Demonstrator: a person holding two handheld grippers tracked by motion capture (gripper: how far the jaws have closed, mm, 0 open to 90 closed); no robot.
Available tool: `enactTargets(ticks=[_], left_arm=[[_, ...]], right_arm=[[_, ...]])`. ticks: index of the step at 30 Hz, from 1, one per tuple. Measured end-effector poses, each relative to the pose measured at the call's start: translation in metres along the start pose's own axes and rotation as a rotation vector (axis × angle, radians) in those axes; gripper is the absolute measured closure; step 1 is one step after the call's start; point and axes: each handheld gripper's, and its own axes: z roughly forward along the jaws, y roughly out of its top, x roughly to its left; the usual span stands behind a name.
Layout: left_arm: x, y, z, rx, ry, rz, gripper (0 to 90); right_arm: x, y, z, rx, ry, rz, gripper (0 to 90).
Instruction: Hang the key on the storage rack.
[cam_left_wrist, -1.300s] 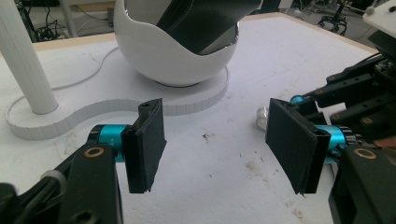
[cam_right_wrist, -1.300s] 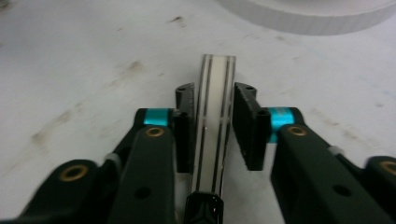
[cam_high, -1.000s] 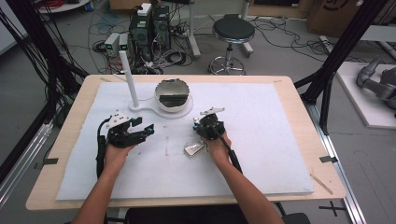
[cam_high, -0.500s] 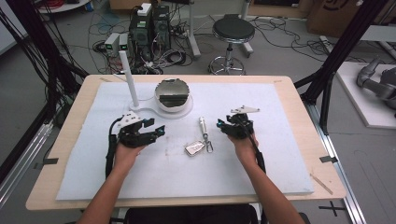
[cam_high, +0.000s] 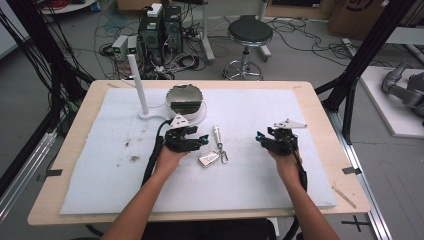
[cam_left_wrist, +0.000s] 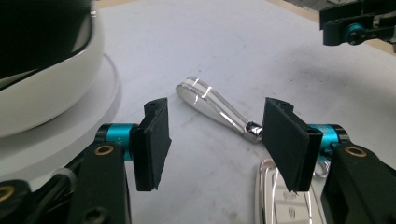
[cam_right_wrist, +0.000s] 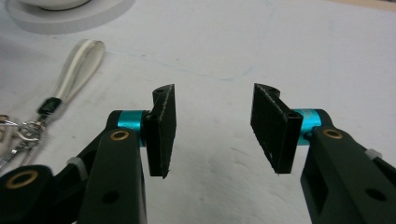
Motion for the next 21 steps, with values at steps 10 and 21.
enactTargets(ticks=[10, 21], left_arm=[[-0.012, 0.008, 0.052, 0.139, 0.101, -0.046, 29.7], [-0.023, 0.007, 0.075, 0.211, 0.171, -0.003, 27.5]], right_arm=[[-0.03, -0.015, -0.016, -0.012, -0.056, 0.046, 49.7], [-0.031, -0.016, -0.019, -0.027, -0.056, 0.056, 49.6]])
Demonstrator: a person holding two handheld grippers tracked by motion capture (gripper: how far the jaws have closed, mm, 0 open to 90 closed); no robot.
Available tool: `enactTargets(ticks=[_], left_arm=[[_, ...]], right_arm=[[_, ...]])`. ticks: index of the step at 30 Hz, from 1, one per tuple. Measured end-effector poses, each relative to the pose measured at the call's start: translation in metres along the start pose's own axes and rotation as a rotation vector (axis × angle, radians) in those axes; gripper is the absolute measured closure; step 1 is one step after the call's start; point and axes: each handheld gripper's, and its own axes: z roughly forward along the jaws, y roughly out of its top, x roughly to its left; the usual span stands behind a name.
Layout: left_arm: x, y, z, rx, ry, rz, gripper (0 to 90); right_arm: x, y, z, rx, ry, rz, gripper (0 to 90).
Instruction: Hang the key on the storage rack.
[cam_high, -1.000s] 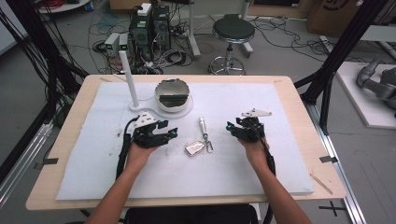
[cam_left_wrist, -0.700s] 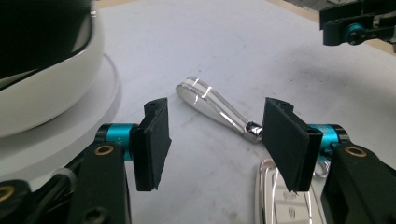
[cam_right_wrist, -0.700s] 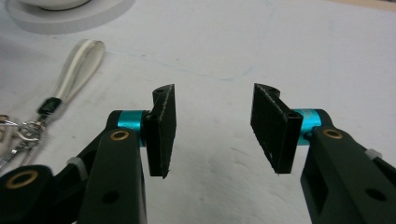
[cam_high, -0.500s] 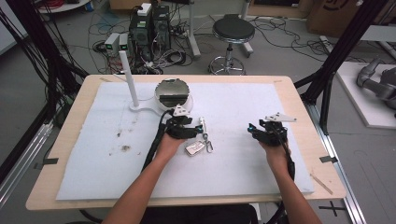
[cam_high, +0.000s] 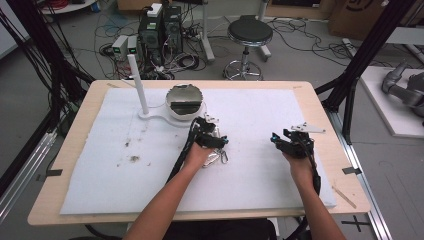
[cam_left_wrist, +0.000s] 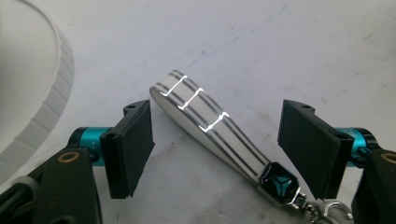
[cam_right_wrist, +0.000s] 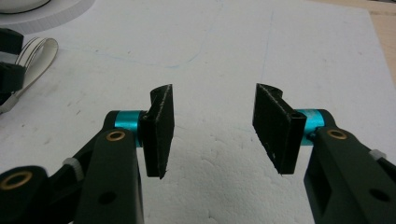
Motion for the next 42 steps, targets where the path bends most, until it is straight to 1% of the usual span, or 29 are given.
enactTargets(ticks=[1, 2, 4, 5, 9, 11, 12, 13, 14, 15, 18, 19, 22, 24, 25, 27, 28, 29, 30, 31, 32, 35, 36, 37, 39, 40, 41, 42], left_arm=[[-0.001, 0.0, 0.001, 0.006, 0.004, 0.007, 29.4], [-0.001, 0.0, 0.0, 0.013, 0.018, 0.037, 32.0], [0.0, 0.001, -0.002, 0.017, 0.012, 0.056, 40.9], [0.001, 0.001, -0.003, 0.022, 0.009, 0.064, 43.9], [0.006, 0.001, -0.007, 0.03, -0.021, 0.085, 58.5], [0.008, 0.001, -0.008, 0.035, -0.034, 0.098, 64.3], [0.011, 0.0, -0.01, 0.04, -0.049, 0.108, 67.0], [0.013, 0.0, -0.011, 0.044, -0.06, 0.111, 70.0], [0.015, -0.001, -0.012, 0.044, -0.071, 0.102, 72.4], [0.017, -0.002, -0.014, 0.049, -0.082, 0.107, 74.2], [0.024, -0.005, -0.019, 0.059, -0.107, 0.117, 74.8], [0.026, -0.006, -0.021, 0.066, -0.119, 0.127, 74.9], [0.036, -0.011, -0.03, 0.077, -0.157, 0.131, 75.0], [0.042, -0.016, -0.035, 0.07, -0.165, 0.13, 74.9], [0.044, -0.018, -0.036, 0.061, -0.17, 0.113, 74.6], [0.047, -0.021, -0.038, 0.052, -0.16, 0.113, 71.9], [0.046, -0.022, -0.038, 0.046, -0.145, 0.11, 64.9], [0.045, -0.021, -0.038, 0.044, -0.109, 0.109, 54.8], [0.043, -0.021, -0.037, 0.036, -0.09, 0.111, 47.3], [0.042, -0.02, -0.036, 0.03, -0.075, 0.119, 43.9], [0.041, -0.02, -0.035, 0.024, -0.064, 0.125, 42.8], [0.037, -0.02, -0.03, 0.024, -0.042, 0.134, 42.0], [0.036, -0.02, -0.029, 0.02, -0.04, 0.129, 42.2], [0.036, -0.02, -0.029, 0.02, -0.051, 0.135, 44.0], [0.034, -0.021, -0.03, 0.018, -0.076, 0.149, 53.4], [0.033, -0.021, -0.03, 0.02, -0.075, 0.158, 57.4], [0.033, -0.021, -0.03, 0.017, -0.084, 0.159, 61.0], [0.035, -0.021, -0.03, 0.014, -0.092, 0.146, 62.9]], right_arm=[[0.001, 0.0, 0.0, 0.001, 0.001, 0.003, 49.5], [0.001, 0.0, 0.0, 0.0, 0.002, -0.003, 49.6], [0.001, 0.0, 0.0, 0.0, 0.003, -0.003, 49.5], [0.001, 0.0, 0.0, -0.001, 0.003, -0.003, 49.6], [0.002, 0.0, 0.0, -0.003, 0.008, -0.006, 49.6], [0.002, 0.0, -0.001, -0.003, 0.009, -0.004, 49.6], [0.002, 0.0, -0.001, -0.003, 0.009, 0.003, 49.6], [0.002, 0.0, -0.001, -0.004, 0.009, 0.001, 49.6], [0.001, 0.0, -0.001, -0.006, 0.008, -0.001, 49.6], [0.001, 0.0, -0.001, -0.008, 0.01, -0.002, 49.6], [0.001, 0.0, -0.002, -0.009, 0.013, -0.001, 49.6], [0.001, 0.0, -0.003, -0.008, 0.014, 0.003, 49.7], [0.0, 0.0, -0.004, -0.013, 0.014, 0.003, 49.7], [0.0, 0.0, -0.004, -0.013, 0.014, 0.006, 49.8], [0.001, 0.0, -0.004, -0.013, 0.015, 0.006, 49.8], [0.001, 0.0, -0.003, -0.011, 0.015, 0.002, 49.9], [0.002, 0.0, -0.003, -0.012, 0.017, 0.001, 49.9], [0.002, 0.0, -0.002, -0.011, 0.019, -0.002, 49.9], [0.003, 0.001, -0.002, -0.011, 0.021, -0.003, 49.9], [0.003, 0.001, -0.001, -0.01, 0.023, -0.005, 49.9], [0.004, 0.001, -0.001, -0.008, 0.025, -0.005, 49.9], [0.004, 0.001, 0.0, -0.007, 0.03, -0.007, 49.9], [0.004, 0.001, 0.0, -0.006, 0.03, -0.007, 49.9], [0.004, 0.001, 0.0, -0.005, 0.031, -0.006, 49.9], [0.004, 0.001, 0.0, -0.004, 0.033, -0.003, 49.9], [0.004, 0.001, 0.0, -0.005, 0.033, -0.005, 49.9], [0.004, 0.001, 0.0, -0.005, 0.034, -0.004, 49.9], [0.004, 0.001, 0.0, -0.006, 0.034, -0.004, 49.9]])
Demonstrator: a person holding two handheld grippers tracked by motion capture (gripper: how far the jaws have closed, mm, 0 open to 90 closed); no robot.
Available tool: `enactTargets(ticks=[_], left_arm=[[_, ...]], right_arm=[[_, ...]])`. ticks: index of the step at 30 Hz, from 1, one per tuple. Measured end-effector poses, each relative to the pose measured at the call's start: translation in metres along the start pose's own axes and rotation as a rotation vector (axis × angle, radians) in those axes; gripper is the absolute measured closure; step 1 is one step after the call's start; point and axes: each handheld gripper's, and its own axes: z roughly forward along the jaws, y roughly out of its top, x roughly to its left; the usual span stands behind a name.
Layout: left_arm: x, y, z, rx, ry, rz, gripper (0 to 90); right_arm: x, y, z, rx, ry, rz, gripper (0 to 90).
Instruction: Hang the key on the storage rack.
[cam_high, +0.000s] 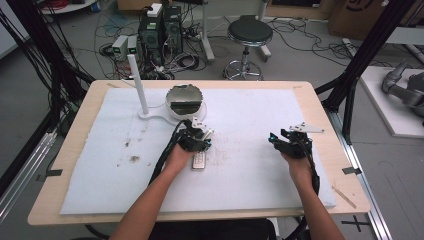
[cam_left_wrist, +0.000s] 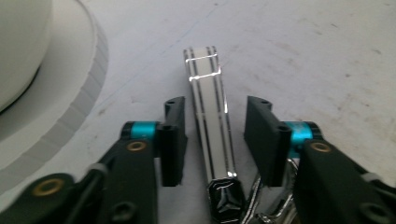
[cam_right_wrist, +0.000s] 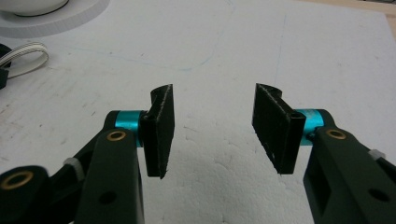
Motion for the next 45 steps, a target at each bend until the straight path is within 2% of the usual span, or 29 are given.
enactTargets(ticks=[3, 7, 12, 15, 21, 28, 31, 34, 40, 45], left_arm=[[0.007, -0.002, 0.0, -0.018, -0.014, -0.032, 74.2], [0.006, -0.002, 0.0, -0.013, -0.005, -0.018, 74.6], [0.007, -0.002, -0.002, -0.017, -0.014, -0.046, 74.8], [0.01, -0.001, -0.009, -0.064, -0.045, -0.075, 74.8], [0.02, 0.002, -0.041, -0.206, -0.119, -0.144, 74.9], [0.04, -0.004, -0.08, -0.325, -0.192, -0.183, 74.9], [0.047, -0.006, -0.097, -0.359, -0.2, -0.184, 74.9], [0.055, -0.007, -0.112, -0.389, -0.191, -0.187, 74.9], [0.076, -0.014, -0.14, -0.467, -0.184, -0.226, 74.9], [0.093, -0.021, -0.162, -0.527, -0.209, -0.261, 74.9]], right_arm=[[0.0, 0.0, 0.0, -0.008, 0.0, -0.003, 50.0], [0.0, 0.0, -0.002, -0.014, 0.0, -0.002, 50.1], [-0.001, 0.0, -0.002, -0.015, 0.004, 0.005, 50.3], [-0.002, 0.0, -0.003, -0.023, 0.005, 0.008, 50.3], [-0.004, 0.001, -0.007, -0.038, 0.006, 0.021, 50.4], [-0.005, 0.003, -0.01, -0.053, 0.008, 0.027, 50.5], [-0.005, 0.004, -0.011, -0.064, 0.007, 0.027, 50.5], [-0.005, 0.004, -0.012, -0.072, 0.01, 0.028, 50.4], [-0.004, 0.005, -0.012, -0.072, 0.012, 0.016, 49.1], [-0.003, 0.005, -0.012, -0.075, 0.013, 0.014, 49.1]])
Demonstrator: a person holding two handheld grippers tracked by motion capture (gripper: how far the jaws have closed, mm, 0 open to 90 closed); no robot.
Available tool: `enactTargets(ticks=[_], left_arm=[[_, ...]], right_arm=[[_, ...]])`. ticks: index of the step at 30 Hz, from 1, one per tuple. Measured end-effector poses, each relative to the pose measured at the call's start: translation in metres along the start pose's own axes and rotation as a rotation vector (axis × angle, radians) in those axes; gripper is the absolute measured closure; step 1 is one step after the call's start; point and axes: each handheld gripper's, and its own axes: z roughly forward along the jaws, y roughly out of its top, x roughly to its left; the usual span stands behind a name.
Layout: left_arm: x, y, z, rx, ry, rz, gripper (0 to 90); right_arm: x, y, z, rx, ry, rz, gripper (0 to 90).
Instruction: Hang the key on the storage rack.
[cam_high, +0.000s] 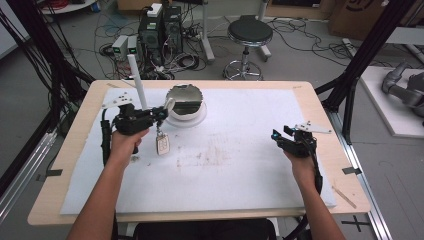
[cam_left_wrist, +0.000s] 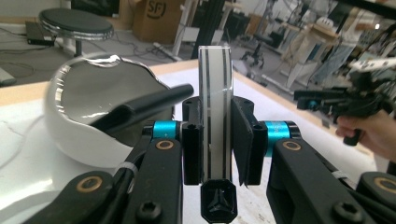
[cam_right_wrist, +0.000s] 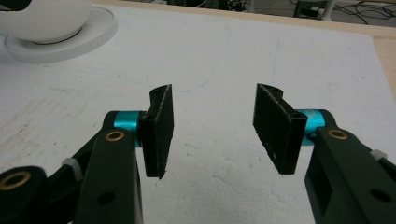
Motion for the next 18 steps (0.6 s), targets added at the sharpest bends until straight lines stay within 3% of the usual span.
enactTargets(ticks=[11, 18], left_arm=[[0.037, 0.013, -0.043, -0.091, 0.006, -0.093, 74.8], [0.049, 0.021, -0.056, -0.093, 0.03, -0.095, 74.8]], right_arm=[[0.003, 0.002, 0.0, -0.006, -0.004, -0.012, 49.1], [0.003, 0.003, -0.001, -0.013, -0.01, -0.02, 48.9]])
